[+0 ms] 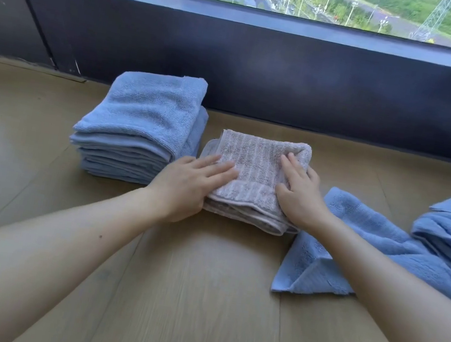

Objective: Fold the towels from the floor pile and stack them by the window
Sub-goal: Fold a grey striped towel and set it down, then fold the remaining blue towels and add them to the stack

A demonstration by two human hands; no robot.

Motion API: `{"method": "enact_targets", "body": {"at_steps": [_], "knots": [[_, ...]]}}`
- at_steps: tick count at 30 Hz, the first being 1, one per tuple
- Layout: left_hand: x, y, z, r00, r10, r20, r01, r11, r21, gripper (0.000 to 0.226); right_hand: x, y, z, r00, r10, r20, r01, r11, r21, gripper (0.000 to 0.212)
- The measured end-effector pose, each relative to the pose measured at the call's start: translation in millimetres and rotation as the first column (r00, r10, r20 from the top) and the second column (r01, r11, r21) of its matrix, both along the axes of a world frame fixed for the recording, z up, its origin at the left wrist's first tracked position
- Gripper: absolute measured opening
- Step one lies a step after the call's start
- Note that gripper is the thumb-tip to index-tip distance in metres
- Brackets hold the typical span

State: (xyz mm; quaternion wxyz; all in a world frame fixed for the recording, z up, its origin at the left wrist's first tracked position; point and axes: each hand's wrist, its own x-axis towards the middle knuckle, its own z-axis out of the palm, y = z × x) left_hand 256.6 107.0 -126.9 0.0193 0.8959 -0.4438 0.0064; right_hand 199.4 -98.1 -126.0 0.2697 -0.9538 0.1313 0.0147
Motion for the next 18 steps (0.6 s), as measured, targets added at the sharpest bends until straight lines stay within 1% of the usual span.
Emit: {"method": "enact_targets", "body": {"at_steps": [2, 4, 7, 10, 12, 15, 16, 18], "knots": [[-2.6, 3.0, -5.8, 1.000, 0.025, 0.003, -0.025, 0.984, 0.175, 0.072, -2.7, -0.2, -4.4, 0.996, 0.040, -0.079, -0.041, 0.999, -0.015, 0.057], [-2.1, 2.5, -7.4, 0.998, 0.059, 0.013, -0.060, 0.973, 0.223, 0.072, -5.4, -3.0, -12.5, 0.988, 0.050, -0.146, -0.056, 0.998, -0.039, 0.057], [-2.5, -0.2, -6.8, 0.994, 0.106, -0.003, -0.103, 0.969, 0.226, 0.070, -6.4, -5.3, -18.6, 0.984, 0.026, -0.174, -0.035, 0.998, -0.048, 0.059], [-6.6, 0.0, -10.6, 0.990, 0.137, -0.030, -0.126, 0.961, 0.248, 0.071, -7.9, 0.8, -20.6, 0.984, 0.016, -0.178, -0.035, 0.994, -0.104, 0.059], [-6.0, -0.5, -9.3, 0.985, 0.153, -0.079, -0.128, 0.957, 0.261, 0.072, -8.3, 3.4, -21.1, 0.983, 0.012, -0.184, -0.034, 0.993, -0.117, 0.059], [-0.7, -3.4, 4.4, 0.970, 0.149, -0.189, -0.093, 0.956, 0.279, 0.073, -5.6, 1.4, -10.9, 0.966, 0.017, -0.256, -0.041, 0.995, -0.089, 0.058], [-0.6, -4.1, 9.6, 0.967, 0.140, -0.213, -0.081, 0.961, 0.265, 0.072, -5.4, -0.3, -4.8, 0.965, 0.020, -0.260, -0.039, 0.997, -0.070, 0.057], [-7.1, -3.3, 15.8, 0.965, 0.134, -0.227, -0.093, 0.979, 0.182, 0.068, -10.9, -4.6, 6.6, 0.981, 0.021, -0.194, -0.031, 0.998, -0.050, 0.055]]}}
